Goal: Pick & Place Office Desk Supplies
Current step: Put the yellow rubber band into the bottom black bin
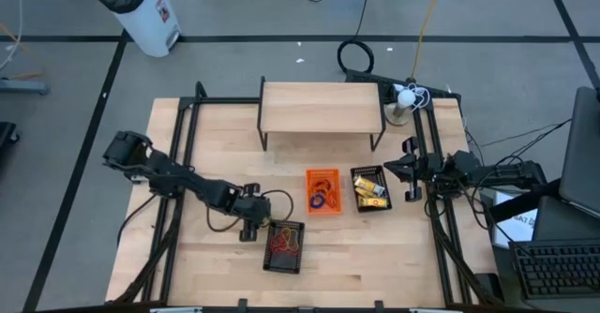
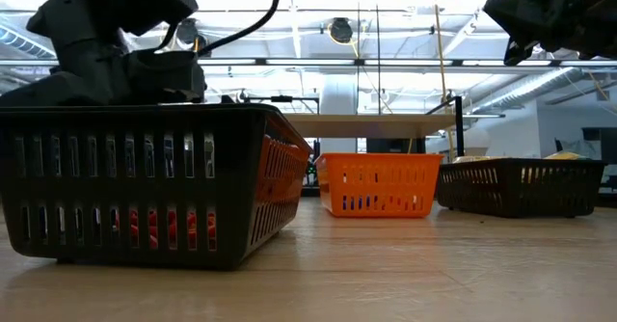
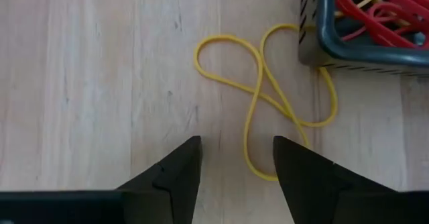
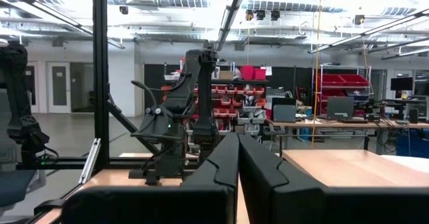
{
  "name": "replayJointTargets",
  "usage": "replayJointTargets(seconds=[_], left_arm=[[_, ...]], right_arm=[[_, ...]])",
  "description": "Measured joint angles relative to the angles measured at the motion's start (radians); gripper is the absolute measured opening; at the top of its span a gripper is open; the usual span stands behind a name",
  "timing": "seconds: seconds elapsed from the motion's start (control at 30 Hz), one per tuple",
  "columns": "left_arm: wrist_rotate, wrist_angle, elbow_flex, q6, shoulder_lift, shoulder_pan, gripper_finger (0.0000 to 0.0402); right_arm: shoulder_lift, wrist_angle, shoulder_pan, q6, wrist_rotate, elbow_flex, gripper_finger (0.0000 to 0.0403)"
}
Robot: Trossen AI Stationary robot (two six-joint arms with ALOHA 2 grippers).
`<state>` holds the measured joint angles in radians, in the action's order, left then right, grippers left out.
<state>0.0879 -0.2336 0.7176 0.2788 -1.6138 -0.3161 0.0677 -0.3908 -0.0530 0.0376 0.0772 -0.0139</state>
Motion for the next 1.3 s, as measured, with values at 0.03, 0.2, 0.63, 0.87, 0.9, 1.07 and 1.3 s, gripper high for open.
replayJointTargets(seconds=[0.03, 0.2, 0.63, 0.87, 0.9, 1.07, 1.3], left_arm=[[0.000, -0.001, 0.001, 0.003, -0.011, 0.003, 0.0182], [-0.010, 0.000, 0.002, 0.004, -0.042, 0.023, 0.0160], [-0.007, -0.030, -0.005, -0.023, -0.024, 0.027, 0.0004], [0.082, -0.113, -0.009, -0.049, 0.184, -0.002, 0.0001], [0.101, -0.134, -0.007, -0.045, 0.225, -0.007, 0.0001], [0.178, -0.266, -0.010, -0.015, 0.419, -0.029, 0.0001], [0.294, -0.372, -0.052, 0.013, 0.735, -0.067, 0.0000]], right_arm=[[0.000, 0.001, 0.000, 0.000, 0.000, 0.000, 0.0001], [0.000, 0.006, 0.000, 0.000, 0.000, 0.000, 0.0001], [0.000, 0.011, 0.000, 0.000, 0.000, 0.000, 0.0001], [0.000, 0.022, 0.000, 0.001, 0.000, 0.000, 0.0001], [0.000, 0.021, 0.000, 0.001, 0.000, 0.000, 0.0001], [0.001, 0.028, 0.000, 0.001, 0.000, 0.000, 0.0001], [0.001, 0.029, 0.000, 0.000, 0.000, 0.000, 0.0001]])
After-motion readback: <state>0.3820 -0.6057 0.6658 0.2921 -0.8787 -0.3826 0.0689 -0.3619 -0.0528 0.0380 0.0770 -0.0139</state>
